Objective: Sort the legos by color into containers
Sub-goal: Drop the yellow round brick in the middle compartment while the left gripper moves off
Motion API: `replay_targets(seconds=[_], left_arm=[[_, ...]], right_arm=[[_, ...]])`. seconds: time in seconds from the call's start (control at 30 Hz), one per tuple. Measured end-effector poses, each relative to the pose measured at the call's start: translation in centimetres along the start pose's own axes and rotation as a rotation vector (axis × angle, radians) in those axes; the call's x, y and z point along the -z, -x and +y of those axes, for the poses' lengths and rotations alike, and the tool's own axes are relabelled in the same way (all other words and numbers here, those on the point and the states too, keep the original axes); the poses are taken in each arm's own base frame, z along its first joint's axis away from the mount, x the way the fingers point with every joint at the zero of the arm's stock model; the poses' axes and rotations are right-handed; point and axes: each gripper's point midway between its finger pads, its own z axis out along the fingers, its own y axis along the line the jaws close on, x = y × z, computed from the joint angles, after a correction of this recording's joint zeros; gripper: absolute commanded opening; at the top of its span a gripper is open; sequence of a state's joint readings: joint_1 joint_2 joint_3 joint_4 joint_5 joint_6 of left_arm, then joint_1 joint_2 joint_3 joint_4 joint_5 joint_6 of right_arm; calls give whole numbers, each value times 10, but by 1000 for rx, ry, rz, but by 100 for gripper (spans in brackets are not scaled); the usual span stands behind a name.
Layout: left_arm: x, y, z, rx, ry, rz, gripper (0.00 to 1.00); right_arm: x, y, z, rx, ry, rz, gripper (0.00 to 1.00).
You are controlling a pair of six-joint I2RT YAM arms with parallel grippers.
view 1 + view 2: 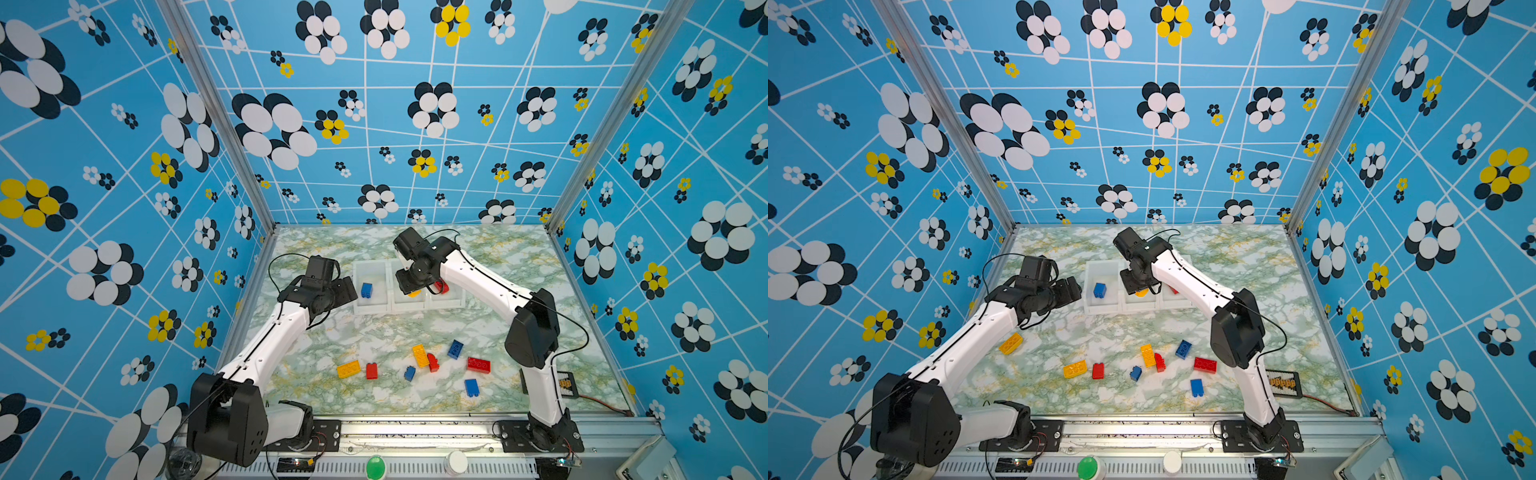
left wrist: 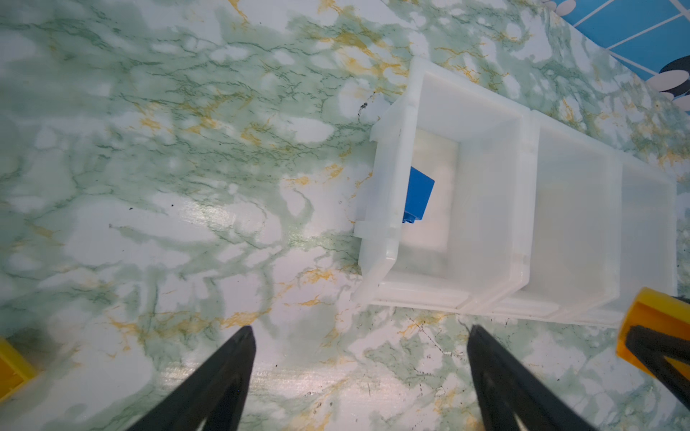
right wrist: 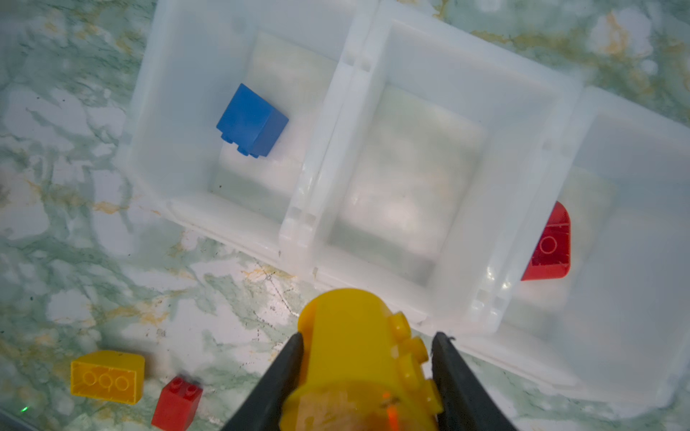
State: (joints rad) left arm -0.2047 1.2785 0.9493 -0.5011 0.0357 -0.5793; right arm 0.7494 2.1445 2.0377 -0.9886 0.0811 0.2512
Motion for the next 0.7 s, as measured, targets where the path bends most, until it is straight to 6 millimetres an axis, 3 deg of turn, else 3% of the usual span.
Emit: replay_targets(seconds=[0.13, 0.33, 0.6, 0.7], left_arm=[[3, -2, 10, 16, 3, -4, 91], [8, -8, 18, 33, 0, -8, 91], [10, -12, 30, 55, 15, -7, 92], [14, -11, 32, 60, 20, -15, 92]], right_arm=[[-28, 4, -2, -6, -16, 32, 38], [-46, 6, -16, -32, -37, 60, 41], [-60, 15, -24, -59, -48, 56, 69], [-61, 16, -23, -55, -48, 64, 74]])
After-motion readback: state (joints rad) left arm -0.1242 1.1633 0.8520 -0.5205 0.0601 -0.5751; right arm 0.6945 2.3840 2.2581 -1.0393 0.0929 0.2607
